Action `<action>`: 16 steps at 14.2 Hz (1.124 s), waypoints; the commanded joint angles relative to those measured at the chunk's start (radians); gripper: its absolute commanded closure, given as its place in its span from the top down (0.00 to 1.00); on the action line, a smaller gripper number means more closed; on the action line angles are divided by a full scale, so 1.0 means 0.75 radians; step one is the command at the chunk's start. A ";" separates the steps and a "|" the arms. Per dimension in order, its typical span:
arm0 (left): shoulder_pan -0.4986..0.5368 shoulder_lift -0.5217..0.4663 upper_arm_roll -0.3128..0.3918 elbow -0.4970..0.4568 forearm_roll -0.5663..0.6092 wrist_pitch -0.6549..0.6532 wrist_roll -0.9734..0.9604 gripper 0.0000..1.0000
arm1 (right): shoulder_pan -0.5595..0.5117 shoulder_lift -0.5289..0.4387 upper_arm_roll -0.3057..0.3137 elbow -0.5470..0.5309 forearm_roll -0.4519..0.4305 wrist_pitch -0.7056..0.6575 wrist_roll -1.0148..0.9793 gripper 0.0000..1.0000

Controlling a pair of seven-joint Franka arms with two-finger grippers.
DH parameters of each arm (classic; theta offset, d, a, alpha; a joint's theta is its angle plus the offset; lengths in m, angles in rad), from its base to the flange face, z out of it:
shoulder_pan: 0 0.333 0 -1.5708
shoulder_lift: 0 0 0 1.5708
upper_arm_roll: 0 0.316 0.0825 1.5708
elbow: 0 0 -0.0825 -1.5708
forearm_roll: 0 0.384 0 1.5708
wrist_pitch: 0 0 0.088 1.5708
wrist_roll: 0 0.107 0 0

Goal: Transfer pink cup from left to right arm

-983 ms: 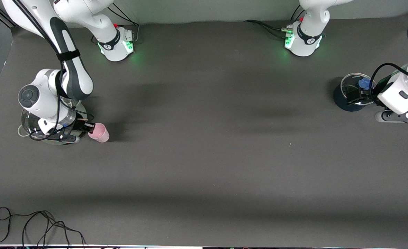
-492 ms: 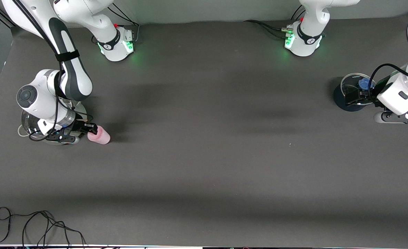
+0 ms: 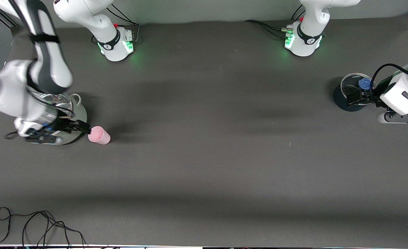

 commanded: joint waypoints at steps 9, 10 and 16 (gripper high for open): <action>0.034 0.002 -0.047 0.009 0.007 0.019 -0.006 1.00 | -0.014 0.012 -0.125 0.701 -0.131 -0.735 -0.030 1.00; 0.034 0.002 -0.047 0.007 0.009 0.013 -0.004 1.00 | -0.014 0.012 -0.125 0.699 -0.131 -0.735 -0.030 1.00; 0.044 0.033 -0.045 0.044 0.009 0.023 -0.002 1.00 | -0.012 0.002 -0.187 0.670 -0.133 -0.764 -0.036 1.00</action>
